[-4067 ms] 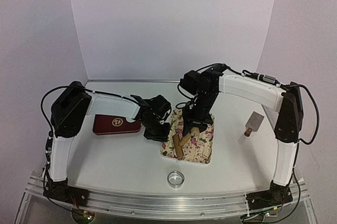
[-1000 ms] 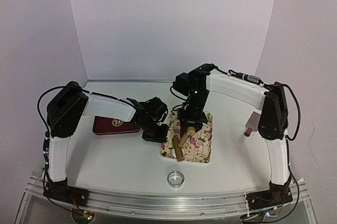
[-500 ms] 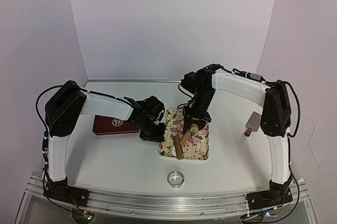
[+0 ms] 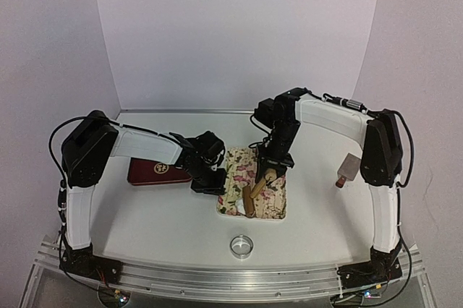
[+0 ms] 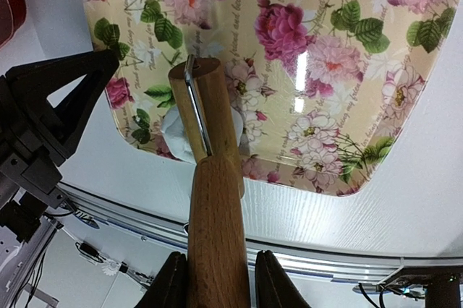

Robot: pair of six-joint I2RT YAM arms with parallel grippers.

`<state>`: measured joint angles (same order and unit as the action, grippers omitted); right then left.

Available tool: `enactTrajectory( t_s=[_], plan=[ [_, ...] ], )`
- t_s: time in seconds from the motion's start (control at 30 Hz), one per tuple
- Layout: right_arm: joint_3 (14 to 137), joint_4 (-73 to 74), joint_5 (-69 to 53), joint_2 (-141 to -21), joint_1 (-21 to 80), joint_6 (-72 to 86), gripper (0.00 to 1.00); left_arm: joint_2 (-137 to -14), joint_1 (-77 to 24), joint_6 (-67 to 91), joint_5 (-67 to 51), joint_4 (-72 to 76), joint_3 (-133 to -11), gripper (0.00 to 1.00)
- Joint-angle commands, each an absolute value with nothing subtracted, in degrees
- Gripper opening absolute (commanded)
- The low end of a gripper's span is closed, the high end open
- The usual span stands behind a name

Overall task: Roll out the dumpling wrappers from the dough
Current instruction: Flatten out the dough on the work surface.

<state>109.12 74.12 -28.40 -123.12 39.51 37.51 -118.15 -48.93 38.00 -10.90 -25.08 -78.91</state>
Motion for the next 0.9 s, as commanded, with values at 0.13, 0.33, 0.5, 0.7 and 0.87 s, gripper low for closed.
enactTrajectory(
  t_s=[0.13, 0.33, 0.5, 0.7, 0.87],
  plan=[
    [102.0, 79.8, 2.7, -130.5, 38.0, 36.9, 0.0, -114.9, -45.5, 37.8, -4.7, -29.5, -78.4, 0.0],
    [102.6, 79.8, 2.7, -130.4, 37.9, 37.0, 0.0, -115.1, -45.5, 37.7, -5.7, -28.9, -78.8, 0.0],
    [103.8, 80.0, 2.0, -127.6, 37.8, 37.4, 0.0, -115.0, -45.5, 36.9, -7.3, -27.6, -79.6, 0.0],
    [108.0, 76.3, -7.9, -119.7, 37.8, 36.7, 0.0, -115.6, -45.9, 35.8, -12.2, -25.8, -81.9, 0.0],
    [109.9, 73.7, -16.5, -113.3, 38.2, 37.5, 0.0, -116.9, -46.4, 35.1, -14.8, -26.5, -84.4, 0.0]
  ],
)
